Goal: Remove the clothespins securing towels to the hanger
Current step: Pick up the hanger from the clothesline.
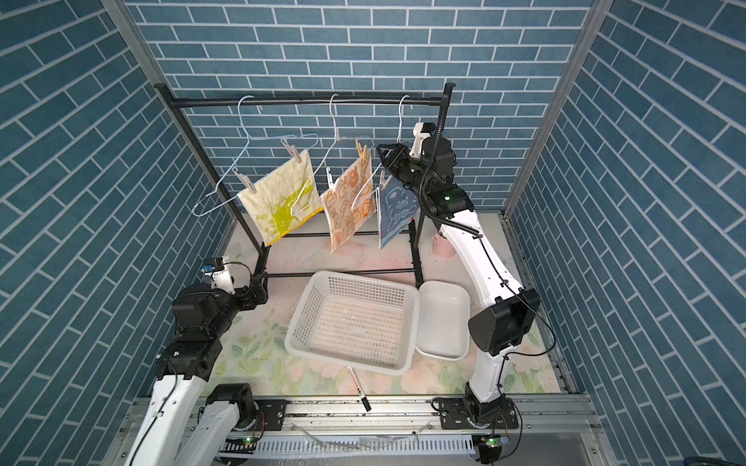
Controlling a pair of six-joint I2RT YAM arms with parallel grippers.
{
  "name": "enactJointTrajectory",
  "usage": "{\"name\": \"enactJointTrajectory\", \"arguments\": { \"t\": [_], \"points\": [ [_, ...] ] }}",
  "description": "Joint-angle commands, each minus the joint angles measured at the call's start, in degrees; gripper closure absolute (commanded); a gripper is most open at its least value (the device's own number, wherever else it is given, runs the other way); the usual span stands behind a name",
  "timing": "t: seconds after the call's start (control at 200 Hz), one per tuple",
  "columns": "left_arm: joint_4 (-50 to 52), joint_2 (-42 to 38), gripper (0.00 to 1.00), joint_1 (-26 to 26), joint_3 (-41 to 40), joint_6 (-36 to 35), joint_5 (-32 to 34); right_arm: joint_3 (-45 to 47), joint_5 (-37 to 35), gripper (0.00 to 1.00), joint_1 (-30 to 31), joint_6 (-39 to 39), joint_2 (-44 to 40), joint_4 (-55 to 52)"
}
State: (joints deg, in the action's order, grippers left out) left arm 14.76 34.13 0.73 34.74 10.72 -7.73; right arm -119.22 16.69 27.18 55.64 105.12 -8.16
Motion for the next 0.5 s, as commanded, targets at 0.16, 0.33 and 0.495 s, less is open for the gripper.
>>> {"name": "enactJointTrajectory", "arguments": {
  "t": [0.16, 0.33, 0.495],
  "points": [
    [-0.2, 0.2, 0.00, 1.6, -0.6, 0.7, -1.5, -0.9, 1.4, 0.92, 0.5, 0.6, -1.4, 1.7],
    [-0.2, 0.2, 0.00, 1.8, -0.6, 0.8, -1.7, -2.2, 3.7, 0.99, 0.5, -0.3, -1.6, 1.4],
    [-0.6, 0.3, 0.00, 2.2, -0.8, 0.8, -2.1, -3.1, 7.3, 1.00, 0.6, -0.9, -2.4, 0.7]
  ]
}}
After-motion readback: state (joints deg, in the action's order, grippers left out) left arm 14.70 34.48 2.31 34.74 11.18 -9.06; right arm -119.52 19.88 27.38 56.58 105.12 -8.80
